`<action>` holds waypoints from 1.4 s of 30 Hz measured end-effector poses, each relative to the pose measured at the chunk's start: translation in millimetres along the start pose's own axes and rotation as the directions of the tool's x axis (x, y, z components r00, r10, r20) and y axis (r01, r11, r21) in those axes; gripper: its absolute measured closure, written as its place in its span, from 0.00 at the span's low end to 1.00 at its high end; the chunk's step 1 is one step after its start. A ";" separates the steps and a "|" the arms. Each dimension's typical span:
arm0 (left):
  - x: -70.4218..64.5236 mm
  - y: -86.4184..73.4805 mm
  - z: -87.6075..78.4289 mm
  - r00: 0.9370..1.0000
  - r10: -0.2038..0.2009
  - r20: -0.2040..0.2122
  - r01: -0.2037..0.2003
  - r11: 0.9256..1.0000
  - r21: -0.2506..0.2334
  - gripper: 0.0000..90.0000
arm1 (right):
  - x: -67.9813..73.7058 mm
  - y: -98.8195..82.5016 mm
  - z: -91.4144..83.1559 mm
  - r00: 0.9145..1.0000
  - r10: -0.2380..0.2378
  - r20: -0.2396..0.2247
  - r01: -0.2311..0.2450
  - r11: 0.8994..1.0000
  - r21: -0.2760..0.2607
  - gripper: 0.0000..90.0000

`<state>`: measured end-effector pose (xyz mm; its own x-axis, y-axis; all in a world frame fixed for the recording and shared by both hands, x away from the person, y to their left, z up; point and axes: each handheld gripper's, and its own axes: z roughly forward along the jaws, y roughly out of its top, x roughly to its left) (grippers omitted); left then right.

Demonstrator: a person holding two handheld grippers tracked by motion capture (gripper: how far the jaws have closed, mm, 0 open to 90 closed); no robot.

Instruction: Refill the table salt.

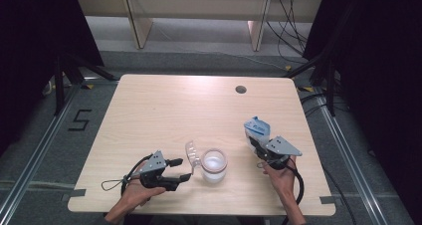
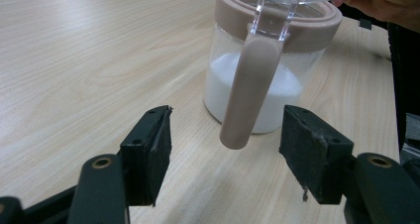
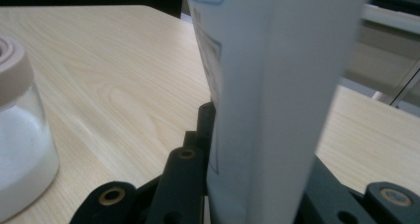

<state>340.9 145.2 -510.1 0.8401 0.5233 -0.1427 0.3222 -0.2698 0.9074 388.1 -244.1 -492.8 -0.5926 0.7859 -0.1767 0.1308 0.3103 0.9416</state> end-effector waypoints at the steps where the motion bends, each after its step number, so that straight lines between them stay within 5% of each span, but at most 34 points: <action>1: -0.4 -0.1 -0.2 1.000 -0.006 -0.004 0.006 1.000 -0.002 0.40 | -0.1 -0.5 1.4 1.000 -0.002 0.011 0.002 1.000 -0.006 0.88; 3: 0.6 -0.2 -0.4 1.000 -0.001 0.002 0.001 1.000 -0.004 0.39 | 2.7 -0.9 0.8 0.998 0.056 0.000 -0.056 0.998 0.019 0.88; 4: 0.7 -0.2 -0.6 1.000 -0.001 0.002 0.001 1.000 -0.003 0.39 | -0.6 -0.9 3.1 1.000 0.022 0.008 -0.021 1.000 -0.005 0.88; 10: 0.6 0.0 -1.9 1.000 0.005 -0.004 -0.005 1.000 0.003 0.38 | -8.0 -4.7 5.4 0.997 0.069 0.024 -0.069 0.998 0.007 0.88; 12: 0.2 -0.3 -2.6 1.000 -0.005 -0.011 0.005 1.000 0.001 0.37 | -13.1 -7.4 6.4 0.997 0.052 0.058 -0.052 0.999 -0.002 0.88; 15: 1.6 -0.4 -3.2 1.000 0.001 -0.008 -0.001 1.000 -0.003 0.35 | -17.2 -11.8 4.2 0.991 0.107 0.078 -0.109 0.994 0.025 0.88; 27: -0.2 0.6 -3.8 1.000 -0.016 -0.020 0.015 1.000 -0.009 0.30 | -36.2 -22.5 -6.2 0.973 0.159 0.169 -0.162 0.987 0.000 0.88; 32: -0.2 0.2 -5.3 1.000 -0.017 -0.015 0.016 1.000 -0.013 0.30 | -43.0 -22.8 -9.3 0.977 0.147 0.157 -0.151 0.988 0.014 0.88; 41: -0.6 0.2 -6.9 0.999 -0.025 -0.029 0.025 1.000 -0.010 0.30 | -43.0 -23.6 -11.5 0.968 0.169 0.187 -0.171 0.985 -0.002 0.88; 42: -0.6 0.2 -7.0 0.999 -0.025 -0.029 0.024 1.000 -0.010 0.30 | -44.9 -23.4 -11.1 0.972 0.159 0.172 -0.161 0.987 -0.001 0.88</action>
<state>337.5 150.5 -507.1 0.8191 0.5528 -0.1536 0.3383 -0.2491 0.9075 402.8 -292.6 -503.7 -0.4191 0.9051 -0.0716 0.2239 0.1794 0.9579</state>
